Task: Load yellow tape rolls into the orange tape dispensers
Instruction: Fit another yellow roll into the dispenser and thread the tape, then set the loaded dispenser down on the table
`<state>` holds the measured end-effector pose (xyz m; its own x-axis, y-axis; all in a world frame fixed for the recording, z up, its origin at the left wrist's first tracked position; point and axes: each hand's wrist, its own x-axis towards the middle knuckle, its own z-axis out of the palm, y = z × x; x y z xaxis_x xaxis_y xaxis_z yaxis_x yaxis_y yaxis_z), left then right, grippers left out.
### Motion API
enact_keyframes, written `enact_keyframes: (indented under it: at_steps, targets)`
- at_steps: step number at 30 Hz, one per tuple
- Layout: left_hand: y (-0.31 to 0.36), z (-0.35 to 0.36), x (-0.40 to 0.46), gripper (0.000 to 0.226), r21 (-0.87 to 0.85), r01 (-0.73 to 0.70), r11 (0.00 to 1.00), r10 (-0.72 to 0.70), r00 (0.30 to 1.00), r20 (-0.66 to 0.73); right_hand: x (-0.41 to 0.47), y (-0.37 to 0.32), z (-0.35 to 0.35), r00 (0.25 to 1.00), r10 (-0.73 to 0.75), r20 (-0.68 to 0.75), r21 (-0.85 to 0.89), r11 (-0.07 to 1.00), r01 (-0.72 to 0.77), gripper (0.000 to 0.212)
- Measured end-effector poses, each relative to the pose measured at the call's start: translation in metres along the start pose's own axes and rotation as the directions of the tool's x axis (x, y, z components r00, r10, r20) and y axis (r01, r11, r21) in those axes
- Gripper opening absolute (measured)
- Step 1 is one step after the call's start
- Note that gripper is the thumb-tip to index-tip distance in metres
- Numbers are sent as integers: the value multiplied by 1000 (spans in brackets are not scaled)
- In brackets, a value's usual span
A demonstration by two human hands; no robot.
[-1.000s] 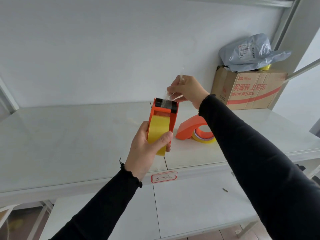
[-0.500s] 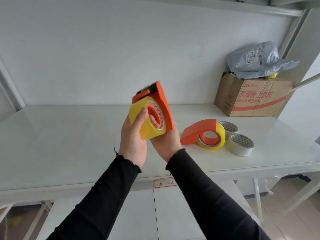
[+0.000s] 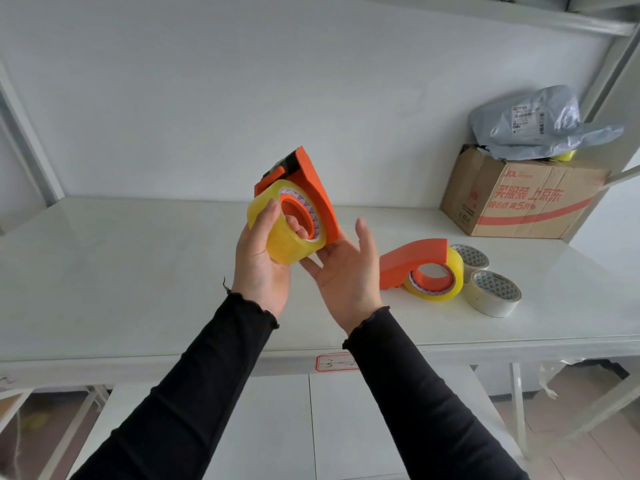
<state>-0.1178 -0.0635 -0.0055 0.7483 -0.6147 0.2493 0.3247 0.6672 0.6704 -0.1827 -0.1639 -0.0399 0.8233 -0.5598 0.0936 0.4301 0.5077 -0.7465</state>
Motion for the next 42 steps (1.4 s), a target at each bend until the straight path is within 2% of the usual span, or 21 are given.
enact_keyframes:
  at_steps: [1,5,7,8,9,10,11,13,14,15,18,22,25,27,30,33,35,37,38,40,42]
  targets:
    - [-1,-2,1,15,-15,18,1000,-18,1000,7,-2,1,4,1000,28,10,-41,999,-27,64]
    - [-4,-14,1,21,-34,77,996,-74,995,64,4,9,21,994,-75,-77,-223,973,57,35]
    - [0,-27,5,26,82,101,992,-108,990,88,17,-2,22,970,-223,-98,-418,894,163,29]
    - [4,-39,8,31,214,136,967,-153,986,67,25,-11,22,952,-302,-52,-555,801,223,27]
    - [11,-51,12,41,406,185,895,-211,977,22,32,-21,23,934,-356,36,-693,664,280,29]
    - [19,-66,15,58,623,230,747,-267,963,-36,38,-28,25,922,-362,140,-804,502,319,35]
    - [28,-81,17,72,800,253,544,-304,948,-94,42,-34,27,915,-331,232,-884,321,340,41]
    - [44,-107,20,67,961,220,169,-310,937,-160,51,-36,29,901,-201,384,-923,-92,373,44]
    - [51,-116,20,56,984,177,36,-301,941,-158,55,-34,30,892,-105,440,-882,-240,406,43]
    - [56,-123,20,45,989,134,-64,-303,942,-147,57,-30,30,880,-10,475,-830,-337,444,43]
    - [64,-135,15,17,972,24,-232,-340,935,-104,65,-13,27,863,202,463,-747,-435,503,44]
    - [65,-145,10,14,969,-37,-245,-344,938,-51,71,-10,22,858,375,350,-722,-476,503,41]
    - [63,-150,9,16,971,-68,-231,-361,932,-20,73,-28,40,812,553,184,-743,-462,484,54]
    - [63,-149,12,19,970,-84,-227,-374,927,-7,78,-35,62,828,539,155,-769,-460,443,50]
    - [64,-147,18,19,958,-129,-256,-372,928,26,101,-21,96,868,423,261,-754,-472,457,28]
    - [66,-145,23,17,935,-156,-318,-370,929,29,119,13,127,845,502,183,-787,-441,432,24]
    - [68,-147,24,15,927,-151,-342,-359,933,19,125,27,143,798,601,34,-688,-565,455,43]
    - [70,-152,24,13,924,-147,-352,-351,936,15,130,21,150,798,593,-108,-490,-730,476,74]
    - [71,-154,24,13,923,-149,-354,-347,938,18,131,12,149,796,574,-193,-444,-774,450,77]
    - [70,-156,23,14,922,-159,-353,-343,939,30,132,-4,138,759,538,-366,-406,-826,391,63]
    - [68,-155,25,16,926,-162,-342,-353,935,33,131,-9,127,752,525,-398,-392,-839,378,48]
